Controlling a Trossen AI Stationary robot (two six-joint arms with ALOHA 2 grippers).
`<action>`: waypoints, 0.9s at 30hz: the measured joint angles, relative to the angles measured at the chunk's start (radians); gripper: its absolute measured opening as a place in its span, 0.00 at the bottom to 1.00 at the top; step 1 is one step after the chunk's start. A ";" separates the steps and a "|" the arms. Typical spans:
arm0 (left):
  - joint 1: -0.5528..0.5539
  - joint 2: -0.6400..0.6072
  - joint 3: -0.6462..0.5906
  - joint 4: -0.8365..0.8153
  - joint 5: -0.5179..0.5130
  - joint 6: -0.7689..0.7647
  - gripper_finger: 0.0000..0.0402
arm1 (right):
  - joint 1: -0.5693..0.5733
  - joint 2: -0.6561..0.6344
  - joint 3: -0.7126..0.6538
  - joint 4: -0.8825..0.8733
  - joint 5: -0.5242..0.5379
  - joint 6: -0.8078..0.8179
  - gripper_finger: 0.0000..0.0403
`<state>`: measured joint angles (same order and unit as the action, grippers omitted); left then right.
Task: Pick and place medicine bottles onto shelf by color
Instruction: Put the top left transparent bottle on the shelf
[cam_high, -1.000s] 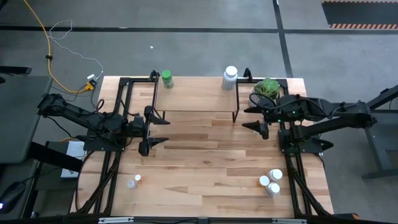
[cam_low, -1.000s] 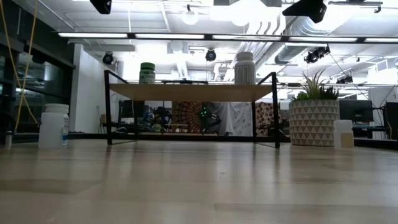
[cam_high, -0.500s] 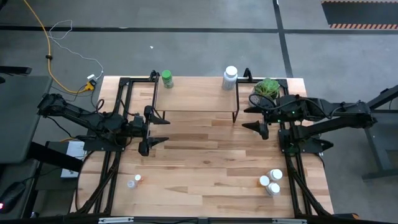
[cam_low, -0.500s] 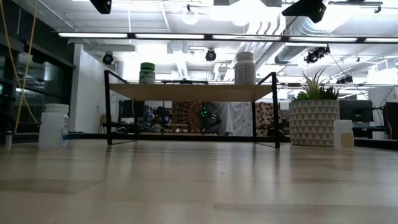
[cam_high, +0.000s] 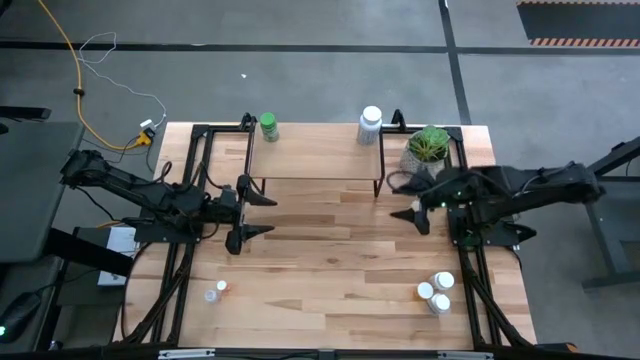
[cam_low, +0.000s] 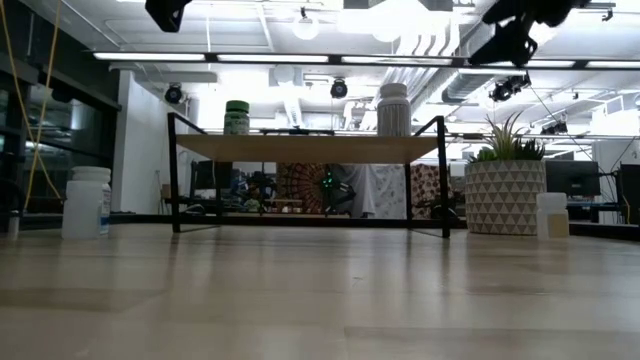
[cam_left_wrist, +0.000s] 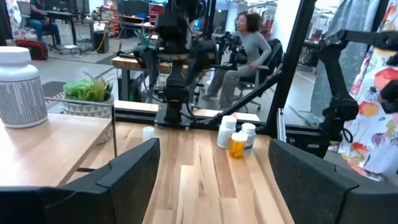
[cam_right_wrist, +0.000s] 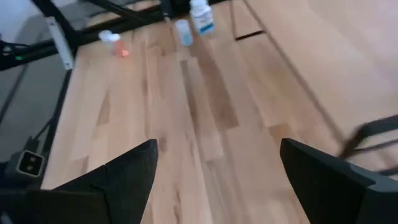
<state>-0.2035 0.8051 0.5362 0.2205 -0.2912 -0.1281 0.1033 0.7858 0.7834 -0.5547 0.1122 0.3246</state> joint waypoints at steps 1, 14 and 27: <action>0.000 0.000 0.000 0.000 0.000 -0.002 0.73 | 0.013 -0.009 -0.038 0.047 0.005 0.007 0.82; -0.009 0.107 0.326 -0.953 -0.083 -0.402 0.73 | 0.089 -0.039 -0.356 0.687 0.102 -0.005 0.82; 0.005 0.336 0.286 -1.275 0.018 -0.378 0.73 | 0.089 -0.039 -0.357 0.686 0.167 -0.029 0.82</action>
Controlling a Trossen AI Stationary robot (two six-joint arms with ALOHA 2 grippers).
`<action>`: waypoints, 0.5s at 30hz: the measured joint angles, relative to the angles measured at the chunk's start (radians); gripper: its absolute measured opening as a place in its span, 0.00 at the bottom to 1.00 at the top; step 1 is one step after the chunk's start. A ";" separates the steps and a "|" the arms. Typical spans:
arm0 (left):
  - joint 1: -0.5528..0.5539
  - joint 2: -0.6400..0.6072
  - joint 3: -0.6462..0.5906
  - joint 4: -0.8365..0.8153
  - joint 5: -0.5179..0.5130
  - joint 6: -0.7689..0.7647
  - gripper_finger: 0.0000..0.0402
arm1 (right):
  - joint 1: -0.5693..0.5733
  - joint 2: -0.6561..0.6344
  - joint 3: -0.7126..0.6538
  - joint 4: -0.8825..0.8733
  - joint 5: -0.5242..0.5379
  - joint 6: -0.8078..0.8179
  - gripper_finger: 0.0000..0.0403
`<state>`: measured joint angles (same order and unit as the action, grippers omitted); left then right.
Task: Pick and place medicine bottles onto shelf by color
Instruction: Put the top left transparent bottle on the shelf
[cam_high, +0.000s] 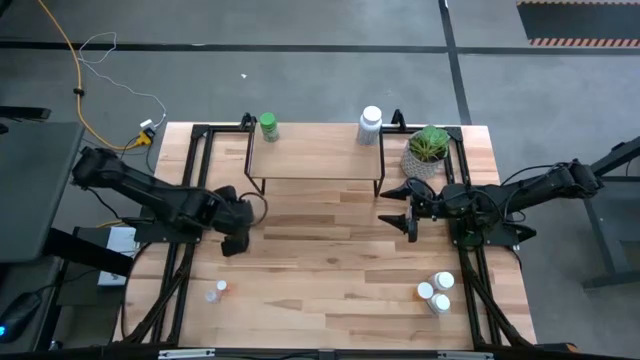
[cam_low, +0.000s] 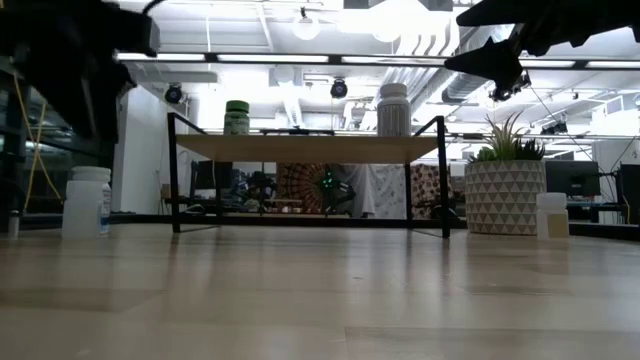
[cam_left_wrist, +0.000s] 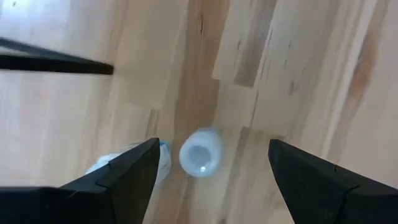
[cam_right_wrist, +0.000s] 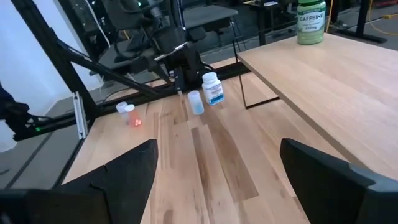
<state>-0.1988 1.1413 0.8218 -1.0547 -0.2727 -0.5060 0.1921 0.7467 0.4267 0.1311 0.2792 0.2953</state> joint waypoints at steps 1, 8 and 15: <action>0.005 0.013 -0.004 0.007 0.001 0.025 0.73 | 0.000 0.000 0.000 -0.001 0.000 -0.004 0.82; 0.034 0.086 -0.050 0.004 0.056 0.151 0.73 | 0.000 0.000 0.000 -0.010 0.000 -0.035 0.82; 0.067 0.135 -0.056 0.011 0.057 0.196 0.72 | 0.000 0.000 0.000 -0.015 0.000 -0.035 0.82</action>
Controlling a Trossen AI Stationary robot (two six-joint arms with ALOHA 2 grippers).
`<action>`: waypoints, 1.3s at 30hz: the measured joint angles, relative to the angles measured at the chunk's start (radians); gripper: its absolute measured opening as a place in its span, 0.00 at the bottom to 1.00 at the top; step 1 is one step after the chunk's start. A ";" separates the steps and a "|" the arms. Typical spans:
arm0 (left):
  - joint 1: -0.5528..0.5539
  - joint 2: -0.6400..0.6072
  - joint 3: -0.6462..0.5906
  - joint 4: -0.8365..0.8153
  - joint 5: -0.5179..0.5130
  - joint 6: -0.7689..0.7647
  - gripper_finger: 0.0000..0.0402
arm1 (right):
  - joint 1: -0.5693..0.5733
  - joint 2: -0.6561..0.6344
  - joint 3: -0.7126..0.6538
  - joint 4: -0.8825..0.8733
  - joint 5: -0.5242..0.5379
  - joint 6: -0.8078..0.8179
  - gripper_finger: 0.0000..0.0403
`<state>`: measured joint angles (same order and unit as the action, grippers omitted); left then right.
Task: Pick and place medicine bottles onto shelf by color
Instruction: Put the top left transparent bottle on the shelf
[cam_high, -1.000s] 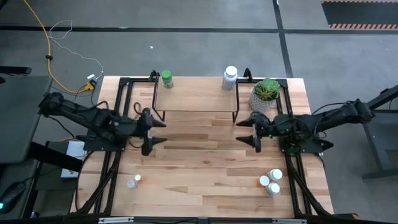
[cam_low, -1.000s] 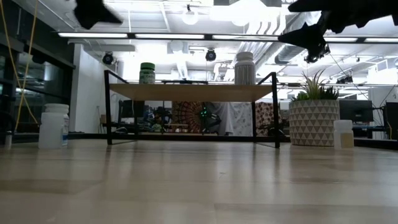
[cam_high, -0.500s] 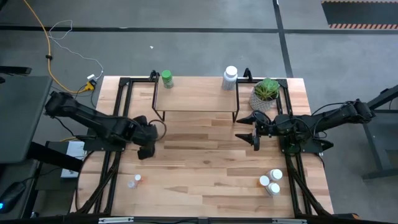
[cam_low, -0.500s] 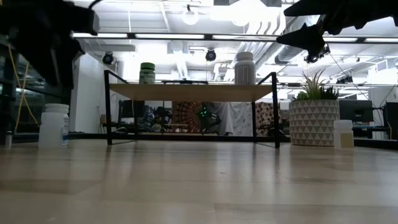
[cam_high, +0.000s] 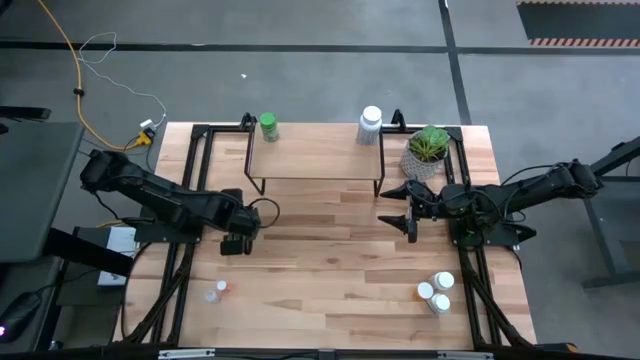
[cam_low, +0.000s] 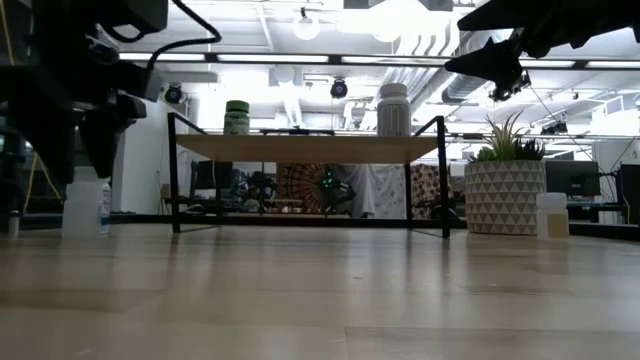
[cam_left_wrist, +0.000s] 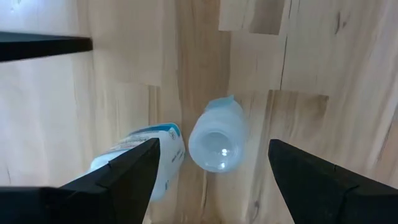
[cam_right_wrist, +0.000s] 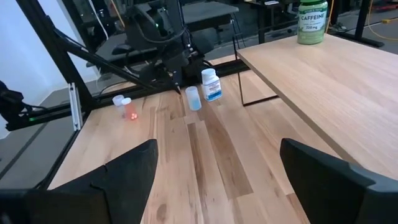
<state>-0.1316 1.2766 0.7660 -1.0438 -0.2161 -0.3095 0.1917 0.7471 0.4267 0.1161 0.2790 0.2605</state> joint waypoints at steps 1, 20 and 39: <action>0.007 0.009 0.000 0.001 0.005 0.006 0.72 | 0.000 0.000 0.000 0.000 0.000 0.000 0.82; 0.086 0.101 0.000 0.046 0.078 0.086 0.40 | 0.000 0.000 0.000 -0.009 -0.001 0.000 0.82; 0.073 0.100 0.369 -0.210 0.181 0.069 0.31 | 0.000 0.000 0.000 -0.015 -0.001 0.000 0.82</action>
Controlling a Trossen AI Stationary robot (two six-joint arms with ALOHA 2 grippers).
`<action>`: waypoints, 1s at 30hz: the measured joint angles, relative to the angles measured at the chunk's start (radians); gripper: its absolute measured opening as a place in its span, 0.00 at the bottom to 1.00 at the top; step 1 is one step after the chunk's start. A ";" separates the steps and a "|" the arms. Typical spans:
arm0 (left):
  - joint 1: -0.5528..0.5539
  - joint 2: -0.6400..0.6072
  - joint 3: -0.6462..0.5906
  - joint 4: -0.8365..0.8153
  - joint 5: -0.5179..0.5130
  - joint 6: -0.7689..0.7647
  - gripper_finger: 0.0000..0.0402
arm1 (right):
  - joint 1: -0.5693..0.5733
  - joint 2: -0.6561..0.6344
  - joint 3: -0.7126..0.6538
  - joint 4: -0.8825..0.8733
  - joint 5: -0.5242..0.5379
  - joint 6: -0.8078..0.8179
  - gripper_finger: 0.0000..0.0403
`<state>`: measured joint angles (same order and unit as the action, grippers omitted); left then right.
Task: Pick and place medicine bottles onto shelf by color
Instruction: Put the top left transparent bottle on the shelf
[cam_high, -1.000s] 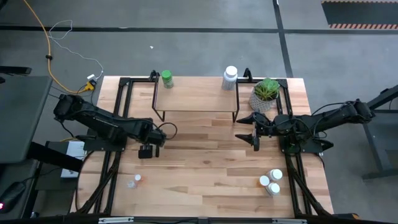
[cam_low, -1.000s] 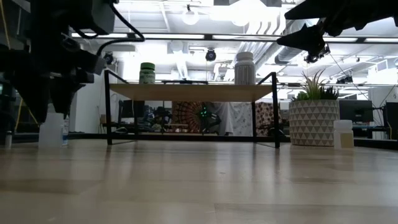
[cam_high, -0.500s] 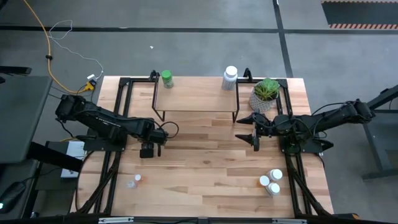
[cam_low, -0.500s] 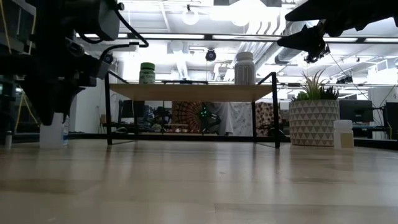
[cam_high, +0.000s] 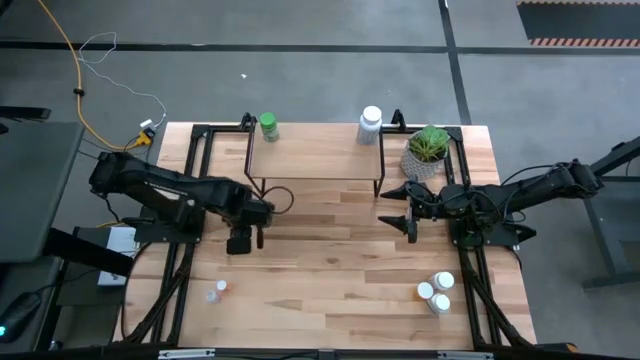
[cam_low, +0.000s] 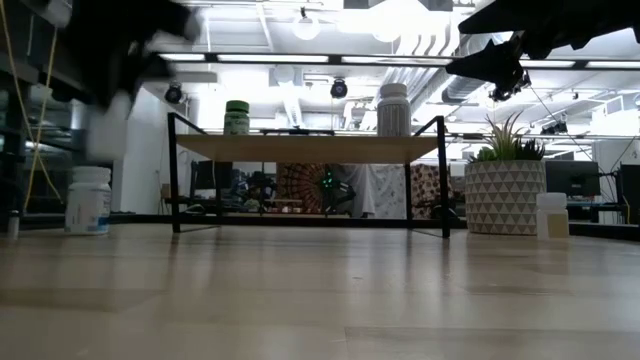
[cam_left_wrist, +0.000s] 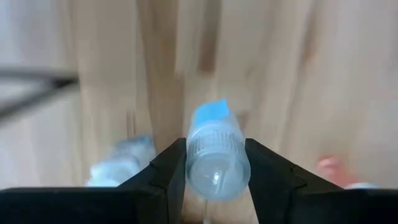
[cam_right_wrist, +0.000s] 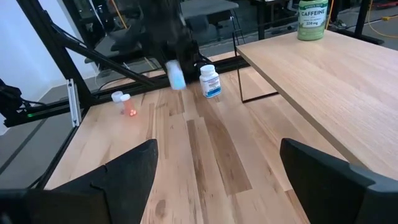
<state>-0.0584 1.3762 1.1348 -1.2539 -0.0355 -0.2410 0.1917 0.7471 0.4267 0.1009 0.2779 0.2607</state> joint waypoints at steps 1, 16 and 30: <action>0.000 0.000 0.054 -0.011 -0.007 0.012 0.31 | 0.000 0.000 0.000 0.000 0.000 0.000 0.82; 0.397 0.269 0.655 -0.316 -0.193 0.307 0.31 | -0.001 0.000 0.000 0.000 0.000 0.037 0.82; 0.729 0.417 0.672 -0.310 -0.065 0.350 0.33 | -0.001 0.000 0.000 -0.001 0.001 0.047 0.82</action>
<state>0.6708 1.7932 1.8065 -1.5638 -0.1008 0.1086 0.1905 0.7471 0.4267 0.1000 0.2787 0.3077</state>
